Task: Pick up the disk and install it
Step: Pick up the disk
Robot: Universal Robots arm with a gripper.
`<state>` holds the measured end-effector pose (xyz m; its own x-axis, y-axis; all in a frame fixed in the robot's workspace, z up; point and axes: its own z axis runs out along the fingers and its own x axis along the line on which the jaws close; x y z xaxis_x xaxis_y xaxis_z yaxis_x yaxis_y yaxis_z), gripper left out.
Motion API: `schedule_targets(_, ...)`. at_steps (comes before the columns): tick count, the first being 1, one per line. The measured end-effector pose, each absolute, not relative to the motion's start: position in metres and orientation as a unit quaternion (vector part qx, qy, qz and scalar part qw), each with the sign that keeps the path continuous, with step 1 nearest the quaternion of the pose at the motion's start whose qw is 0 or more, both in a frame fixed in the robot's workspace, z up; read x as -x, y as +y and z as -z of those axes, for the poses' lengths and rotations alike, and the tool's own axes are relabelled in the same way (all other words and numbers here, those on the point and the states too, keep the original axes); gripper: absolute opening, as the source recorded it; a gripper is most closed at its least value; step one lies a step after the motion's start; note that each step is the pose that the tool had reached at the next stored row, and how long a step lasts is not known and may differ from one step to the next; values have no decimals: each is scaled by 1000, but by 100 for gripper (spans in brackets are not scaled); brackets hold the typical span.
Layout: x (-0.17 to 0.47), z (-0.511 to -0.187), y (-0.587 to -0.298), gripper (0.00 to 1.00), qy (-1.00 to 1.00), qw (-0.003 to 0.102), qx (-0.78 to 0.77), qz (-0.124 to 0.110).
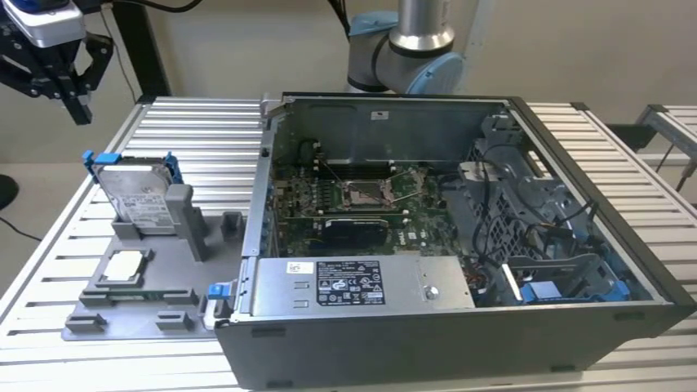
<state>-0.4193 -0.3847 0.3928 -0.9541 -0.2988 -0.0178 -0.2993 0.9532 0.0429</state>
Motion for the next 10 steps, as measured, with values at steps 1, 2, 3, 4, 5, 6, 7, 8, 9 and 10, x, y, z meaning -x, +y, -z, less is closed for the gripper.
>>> schedule_targets(1, 419, -393, -385, 0, 988, 6, 152, -23)
schedule_targets(2, 419, -393, -385, 0, 988, 6, 152, -23)
schedule_targets(3, 419, -393, -385, 0, 988, 6, 152, -23)
schedule_targets(4, 419, -393, -385, 0, 988, 6, 152, -23)
schedule_targets(5, 419, -393, -385, 0, 988, 6, 152, -23)
schedule_targets(6, 419, -393, -385, 0, 988, 6, 152, -23)
schedule_targets(7, 419, -393, -385, 0, 988, 6, 152, -23)
schedule_targets(8, 419, -393, -385, 0, 988, 6, 153, -23)
schedule_targets(9, 419, -393, -385, 0, 988, 5, 153, -23)
schedule_targets(10, 419, -393, -385, 0, 988, 5, 154, -23)
